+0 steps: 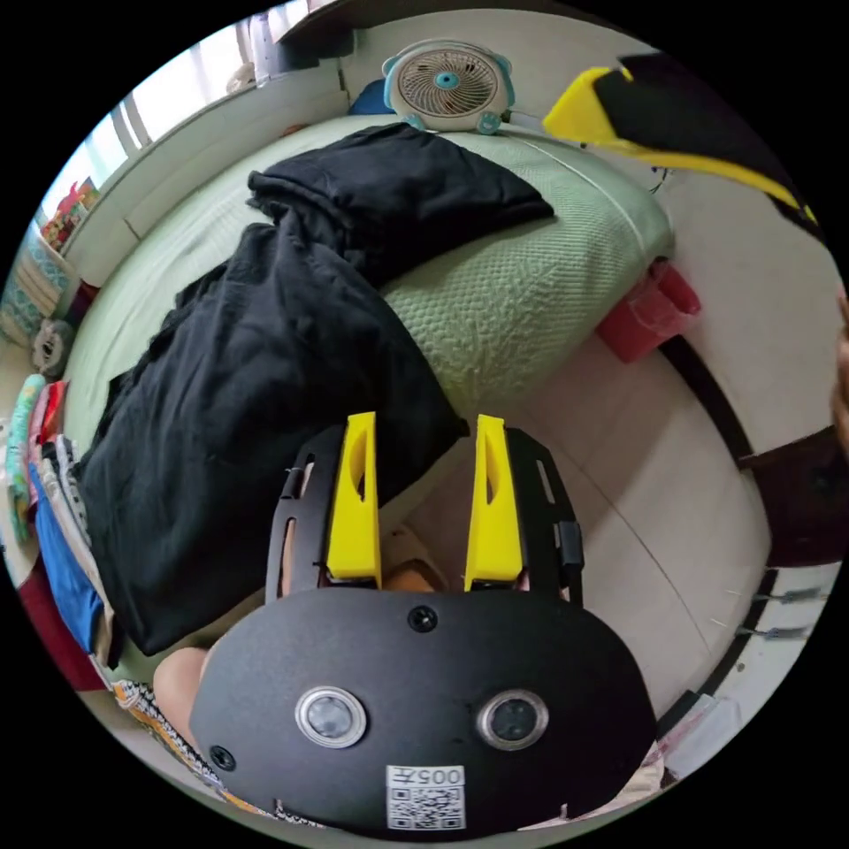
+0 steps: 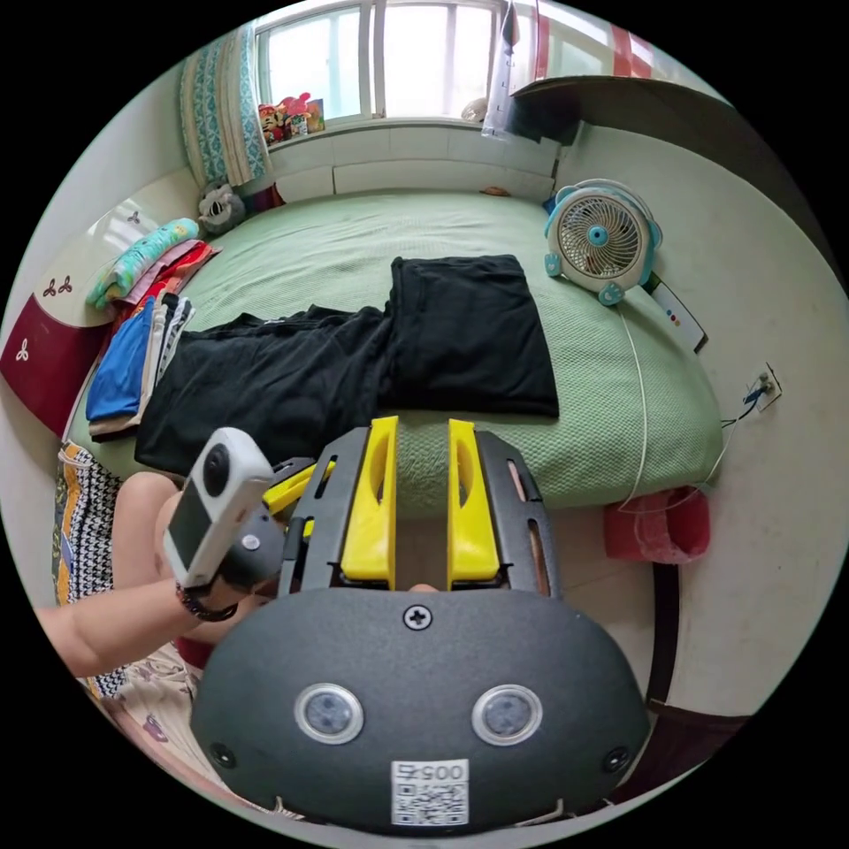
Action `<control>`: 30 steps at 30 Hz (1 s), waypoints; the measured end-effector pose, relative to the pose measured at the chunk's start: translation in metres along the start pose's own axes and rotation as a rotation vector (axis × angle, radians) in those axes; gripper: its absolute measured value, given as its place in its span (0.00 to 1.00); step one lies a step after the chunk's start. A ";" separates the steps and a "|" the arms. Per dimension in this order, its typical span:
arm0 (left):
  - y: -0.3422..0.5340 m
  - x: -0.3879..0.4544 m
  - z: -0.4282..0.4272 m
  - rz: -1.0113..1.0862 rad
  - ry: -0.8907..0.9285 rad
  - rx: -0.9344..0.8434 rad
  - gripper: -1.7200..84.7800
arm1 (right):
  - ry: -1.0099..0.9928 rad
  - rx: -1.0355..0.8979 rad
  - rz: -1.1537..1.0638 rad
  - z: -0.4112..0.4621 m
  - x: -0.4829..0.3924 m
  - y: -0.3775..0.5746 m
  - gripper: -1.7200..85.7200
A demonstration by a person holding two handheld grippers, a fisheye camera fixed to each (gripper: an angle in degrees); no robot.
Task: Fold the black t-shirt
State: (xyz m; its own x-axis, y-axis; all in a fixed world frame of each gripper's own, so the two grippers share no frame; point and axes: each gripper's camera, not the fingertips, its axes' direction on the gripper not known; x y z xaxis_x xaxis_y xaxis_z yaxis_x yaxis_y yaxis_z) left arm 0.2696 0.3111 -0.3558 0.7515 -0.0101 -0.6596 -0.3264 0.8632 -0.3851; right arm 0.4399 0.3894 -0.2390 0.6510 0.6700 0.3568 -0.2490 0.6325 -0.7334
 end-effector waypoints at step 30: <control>0.077 -0.141 -0.097 -0.134 0.270 0.123 0.08 | -0.515 -0.279 0.261 0.174 0.079 -0.187 0.16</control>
State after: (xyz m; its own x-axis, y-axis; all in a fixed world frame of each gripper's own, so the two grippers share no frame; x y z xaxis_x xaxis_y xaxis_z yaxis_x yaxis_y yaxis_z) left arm 0.0825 0.3297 -0.3548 0.5982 -0.2469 -0.7624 -0.1507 0.8997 -0.4096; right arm 0.4132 0.3916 0.0274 0.1490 0.9331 0.3273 -0.1113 0.3447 -0.9321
